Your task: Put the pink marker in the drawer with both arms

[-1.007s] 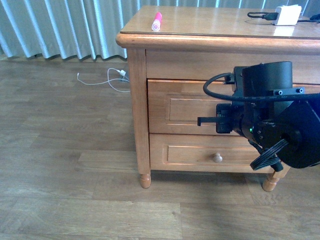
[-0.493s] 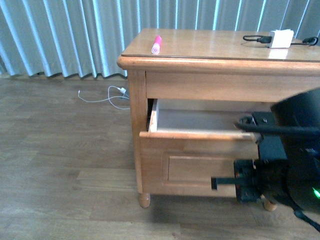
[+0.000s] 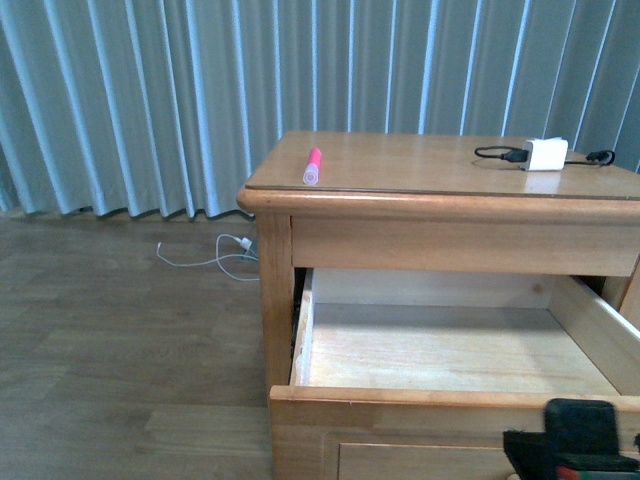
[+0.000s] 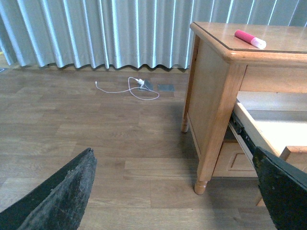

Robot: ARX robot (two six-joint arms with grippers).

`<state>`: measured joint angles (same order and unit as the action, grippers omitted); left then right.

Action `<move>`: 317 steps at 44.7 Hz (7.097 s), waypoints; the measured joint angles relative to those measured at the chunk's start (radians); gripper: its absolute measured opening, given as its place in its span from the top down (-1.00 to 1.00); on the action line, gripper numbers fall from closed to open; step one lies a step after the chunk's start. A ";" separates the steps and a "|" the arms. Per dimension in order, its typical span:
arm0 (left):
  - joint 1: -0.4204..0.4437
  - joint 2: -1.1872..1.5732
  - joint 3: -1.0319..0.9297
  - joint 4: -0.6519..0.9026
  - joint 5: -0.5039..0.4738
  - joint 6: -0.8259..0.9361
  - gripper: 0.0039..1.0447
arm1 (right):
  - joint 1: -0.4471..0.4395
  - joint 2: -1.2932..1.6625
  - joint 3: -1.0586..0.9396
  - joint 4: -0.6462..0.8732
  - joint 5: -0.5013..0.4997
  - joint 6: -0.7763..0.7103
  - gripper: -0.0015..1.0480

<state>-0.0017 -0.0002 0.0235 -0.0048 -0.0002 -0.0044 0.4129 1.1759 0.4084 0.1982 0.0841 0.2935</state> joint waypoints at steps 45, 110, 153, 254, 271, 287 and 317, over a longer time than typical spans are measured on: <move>0.000 0.000 0.000 0.000 0.000 0.000 -0.89 | -0.270 -0.912 -0.360 0.021 0.060 -0.290 0.37; -0.387 1.864 1.324 0.329 -0.166 -0.018 -0.89 | -0.272 -0.913 -0.360 0.020 0.056 -0.290 -0.83; -0.393 2.185 1.781 0.023 -0.197 0.027 0.13 | -0.272 -0.913 -0.360 0.020 0.056 -0.290 -0.83; -0.537 2.152 1.396 0.226 0.201 0.256 -0.35 | -0.272 -0.913 -0.360 0.020 0.056 -0.290 -0.83; -0.457 1.753 1.070 0.415 0.030 0.094 -0.89 | -0.272 -0.913 -0.360 0.020 0.056 -0.290 -0.83; -0.327 1.051 0.562 0.468 -0.214 0.095 -0.89 | -0.272 -0.913 -0.360 0.020 0.056 -0.290 -0.83; -0.008 0.121 0.130 -0.028 -0.016 -0.086 -0.35 | -0.272 -0.913 -0.360 0.020 0.056 -0.290 -0.83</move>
<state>-0.0101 0.1207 0.1539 -0.0330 -0.0166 -0.0906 0.1406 0.2630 0.0483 0.2184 0.1406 0.0040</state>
